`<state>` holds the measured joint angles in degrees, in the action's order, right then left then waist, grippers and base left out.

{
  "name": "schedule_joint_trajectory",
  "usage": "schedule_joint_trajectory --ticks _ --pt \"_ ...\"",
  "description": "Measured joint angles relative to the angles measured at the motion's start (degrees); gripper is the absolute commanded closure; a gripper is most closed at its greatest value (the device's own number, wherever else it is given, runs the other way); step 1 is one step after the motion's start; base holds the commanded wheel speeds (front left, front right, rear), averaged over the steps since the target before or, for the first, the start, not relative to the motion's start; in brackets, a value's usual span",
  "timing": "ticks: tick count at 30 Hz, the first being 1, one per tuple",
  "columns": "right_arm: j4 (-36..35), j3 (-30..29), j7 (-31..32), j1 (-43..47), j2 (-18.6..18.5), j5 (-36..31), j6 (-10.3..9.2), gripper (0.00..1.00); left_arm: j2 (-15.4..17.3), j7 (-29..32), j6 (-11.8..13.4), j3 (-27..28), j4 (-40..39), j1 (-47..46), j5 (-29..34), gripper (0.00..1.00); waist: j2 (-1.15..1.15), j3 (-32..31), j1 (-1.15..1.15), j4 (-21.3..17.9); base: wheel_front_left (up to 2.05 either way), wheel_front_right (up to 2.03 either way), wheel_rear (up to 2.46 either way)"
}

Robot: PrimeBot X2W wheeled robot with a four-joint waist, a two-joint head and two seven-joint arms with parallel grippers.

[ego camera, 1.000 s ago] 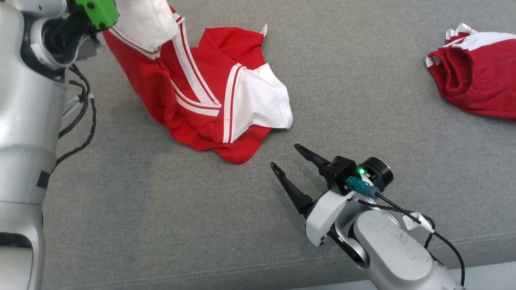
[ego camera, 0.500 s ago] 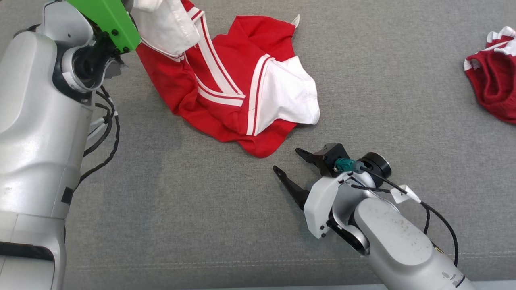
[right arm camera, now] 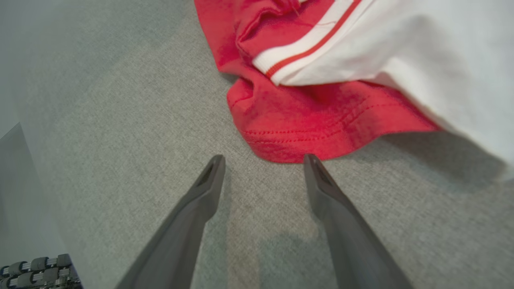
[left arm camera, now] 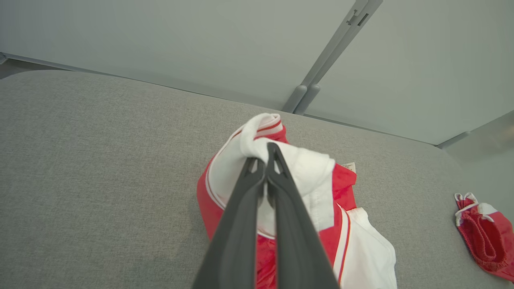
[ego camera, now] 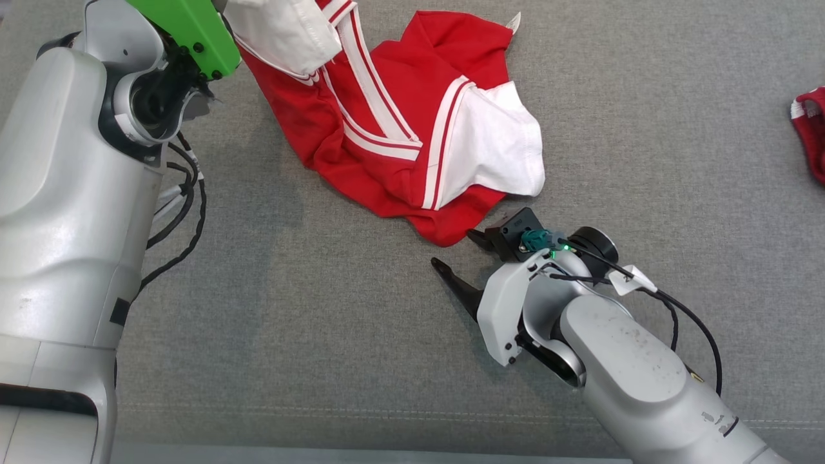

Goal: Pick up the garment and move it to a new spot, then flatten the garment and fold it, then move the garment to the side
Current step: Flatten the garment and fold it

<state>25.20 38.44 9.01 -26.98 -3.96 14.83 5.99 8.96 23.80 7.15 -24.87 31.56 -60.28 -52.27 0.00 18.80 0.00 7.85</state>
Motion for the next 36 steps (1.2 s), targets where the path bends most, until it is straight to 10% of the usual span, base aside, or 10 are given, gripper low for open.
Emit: schedule_joint_trajectory --ticks 12,19,36 --pt "1.5 2.6 1.0 -2.8 0.0 1.0 -0.85 0.0 -1.0 -1.0 0.0 0.1 0.0 0.1 0.0 1.0 0.0 0.4 0.0 1.0 0.0 0.0 0.0" --pt "3.6 3.6 2.1 -4.7 0.0 1.0 -2.08 1.0 -1.6 -1.2 0.0 0.0 0.0 0.1 -0.3 1.0 0.0 0.3 0.0 1.6 0.0 0.0 0.0" --pt "-1.9 -4.9 0.8 -7.2 -6.5 5.8 -2.35 1.0 3.5 -3.1 -0.6 3.2 -0.8 5.7 -1.5 1.0 0.0 -2.2 0.0 -1.0 0.0 0.0 0.0"
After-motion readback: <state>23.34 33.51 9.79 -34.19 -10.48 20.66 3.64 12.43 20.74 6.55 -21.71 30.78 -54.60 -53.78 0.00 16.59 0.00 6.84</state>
